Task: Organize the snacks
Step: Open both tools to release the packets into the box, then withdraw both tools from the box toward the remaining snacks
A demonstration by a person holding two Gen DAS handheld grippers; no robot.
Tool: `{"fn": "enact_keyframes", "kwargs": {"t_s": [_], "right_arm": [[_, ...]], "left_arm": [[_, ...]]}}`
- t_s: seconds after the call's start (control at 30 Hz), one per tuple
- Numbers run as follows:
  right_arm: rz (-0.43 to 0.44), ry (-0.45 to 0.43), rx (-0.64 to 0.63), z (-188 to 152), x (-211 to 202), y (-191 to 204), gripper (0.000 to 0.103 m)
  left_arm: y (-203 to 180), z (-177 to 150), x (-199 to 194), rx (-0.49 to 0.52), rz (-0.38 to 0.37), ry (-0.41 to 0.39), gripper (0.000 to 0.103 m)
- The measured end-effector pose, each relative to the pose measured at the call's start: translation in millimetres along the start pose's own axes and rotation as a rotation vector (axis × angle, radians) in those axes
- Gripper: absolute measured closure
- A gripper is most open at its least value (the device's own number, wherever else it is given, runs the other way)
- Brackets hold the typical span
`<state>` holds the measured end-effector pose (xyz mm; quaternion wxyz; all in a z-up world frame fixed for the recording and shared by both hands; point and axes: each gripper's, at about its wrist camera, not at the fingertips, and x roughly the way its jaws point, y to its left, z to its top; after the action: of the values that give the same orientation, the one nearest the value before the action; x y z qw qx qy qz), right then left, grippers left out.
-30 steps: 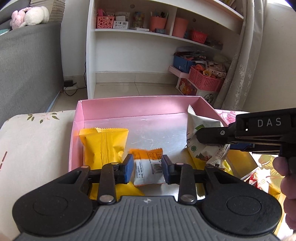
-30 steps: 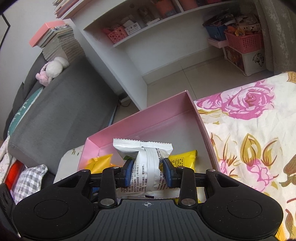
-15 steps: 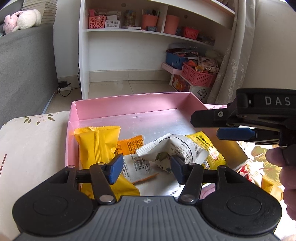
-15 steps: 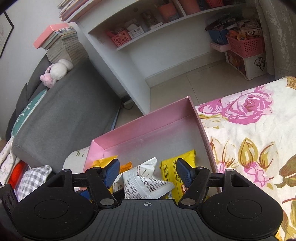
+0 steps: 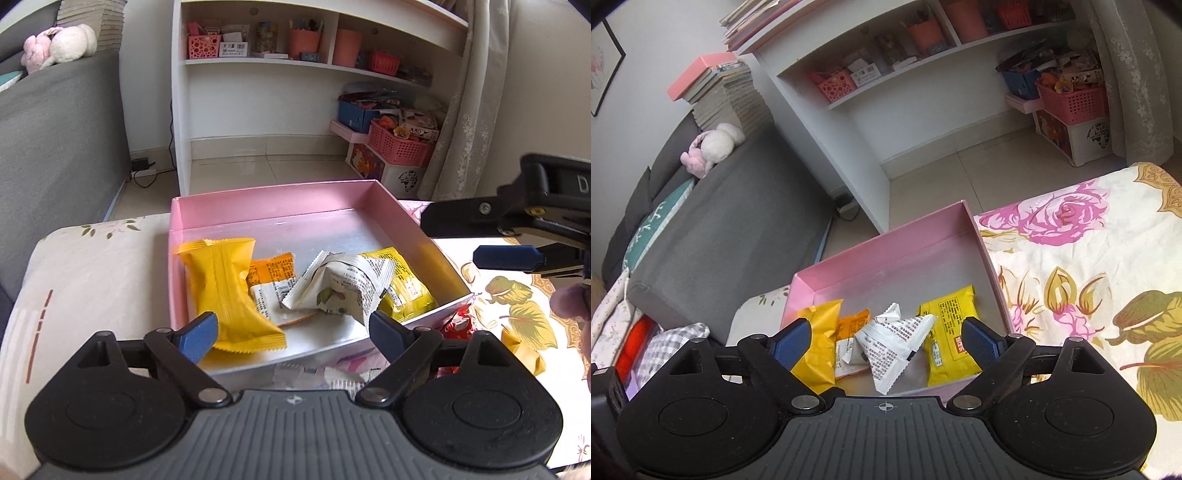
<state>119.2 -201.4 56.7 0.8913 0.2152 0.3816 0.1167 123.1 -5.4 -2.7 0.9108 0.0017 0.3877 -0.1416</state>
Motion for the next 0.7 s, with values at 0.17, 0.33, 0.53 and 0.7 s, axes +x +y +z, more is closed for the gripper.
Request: {"fn": "enact_keyframes", "kwargs": {"t_s": [0.17, 0.33, 0.53, 0.7], "right_arm": [[-0.033, -0.001, -0.03, -6, -18, 5, 0.008], [-0.055, 0.011, -0.045, -16, -32, 6, 0.007], [-0.08, 0.018, -0.099, -40, -44, 3, 0.006], [-0.156, -0.036, -0.212, -60, -54, 5, 0.006]], "left_arm": [[2, -5, -17, -0.023, 0.016, 0.008, 0.007], [3, -14, -30, -0.03, 0.054, 0.031, 0.003], [9, -33, -43, -0.048, 0.063, 0.04, 0.001], [17, -54, -52, -0.017, 0.059, 0.036, 0.0]]}}
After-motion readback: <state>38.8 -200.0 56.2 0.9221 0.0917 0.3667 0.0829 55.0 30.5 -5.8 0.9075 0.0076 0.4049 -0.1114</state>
